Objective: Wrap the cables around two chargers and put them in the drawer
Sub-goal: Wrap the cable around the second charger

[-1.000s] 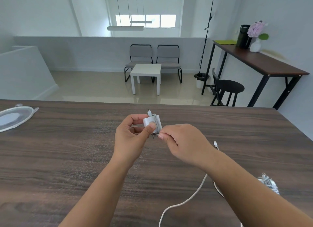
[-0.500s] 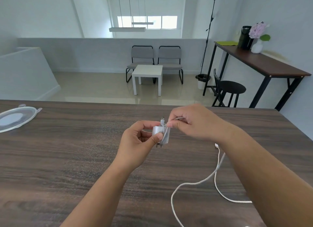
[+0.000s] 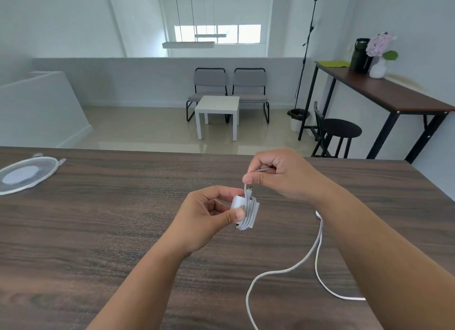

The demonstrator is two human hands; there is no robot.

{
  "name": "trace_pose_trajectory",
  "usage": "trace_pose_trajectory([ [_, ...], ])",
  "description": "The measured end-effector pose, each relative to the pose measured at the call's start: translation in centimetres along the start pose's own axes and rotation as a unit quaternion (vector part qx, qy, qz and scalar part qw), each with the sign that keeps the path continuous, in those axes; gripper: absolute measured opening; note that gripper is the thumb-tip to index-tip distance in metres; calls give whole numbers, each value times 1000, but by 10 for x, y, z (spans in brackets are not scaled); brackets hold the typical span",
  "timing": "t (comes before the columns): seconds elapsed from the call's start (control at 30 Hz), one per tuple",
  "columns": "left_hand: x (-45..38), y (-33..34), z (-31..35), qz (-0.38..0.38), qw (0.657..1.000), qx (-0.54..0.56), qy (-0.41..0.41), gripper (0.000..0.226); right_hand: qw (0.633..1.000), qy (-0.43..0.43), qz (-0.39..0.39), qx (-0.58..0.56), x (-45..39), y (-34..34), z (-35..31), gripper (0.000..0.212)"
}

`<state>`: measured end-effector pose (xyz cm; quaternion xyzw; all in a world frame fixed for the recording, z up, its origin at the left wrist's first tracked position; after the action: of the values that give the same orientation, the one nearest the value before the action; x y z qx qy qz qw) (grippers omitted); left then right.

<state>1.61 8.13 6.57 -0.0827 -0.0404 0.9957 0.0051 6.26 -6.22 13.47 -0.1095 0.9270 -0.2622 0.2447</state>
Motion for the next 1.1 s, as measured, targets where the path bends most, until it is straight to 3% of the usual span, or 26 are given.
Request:
trace_pose_trajectory([
  [0.2,-1,1,-3,-12,999,50,-5,39,994,31,10,-100,-3,5,21,29],
  [0.27,-1,1,-2,-19,997,81,-3,44,987,62,7,-146,-2,10,28,20],
  [0.37,-1,5,1,-33,989,143,2,48,965,118,-6,-235,6,25,39,9],
  [0.5,-4,6,5,-27,980,197,16,50,914,181,9,-363,21,49,48,15],
  [0.6,-11,-2,3,18,975,220,20,52,944,157,74,-281,28,54,49,17],
  [0.73,-19,-16,2,84,970,229,20,60,982,116,99,-115,45,61,44,21],
  [0.8,-21,-20,1,104,968,229,18,67,987,98,110,-70,52,63,39,20],
  [0.93,-23,-22,-5,137,967,214,-2,47,989,63,131,-16,58,61,26,20],
  [1.1,-24,-25,-13,150,968,199,-11,43,990,9,110,89,59,56,12,17],
])
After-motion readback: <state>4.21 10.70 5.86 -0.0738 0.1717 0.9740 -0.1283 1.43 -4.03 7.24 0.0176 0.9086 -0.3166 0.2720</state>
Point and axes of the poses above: each hand's wrist, its own x-axis away from the middle knuckle, its own y-axis out of the palm, z = x × y, the point moved 8 cm from there along -x, towards the middle knuckle, and after that the axes turned 12 degrees about z, right-handed, at the moved point
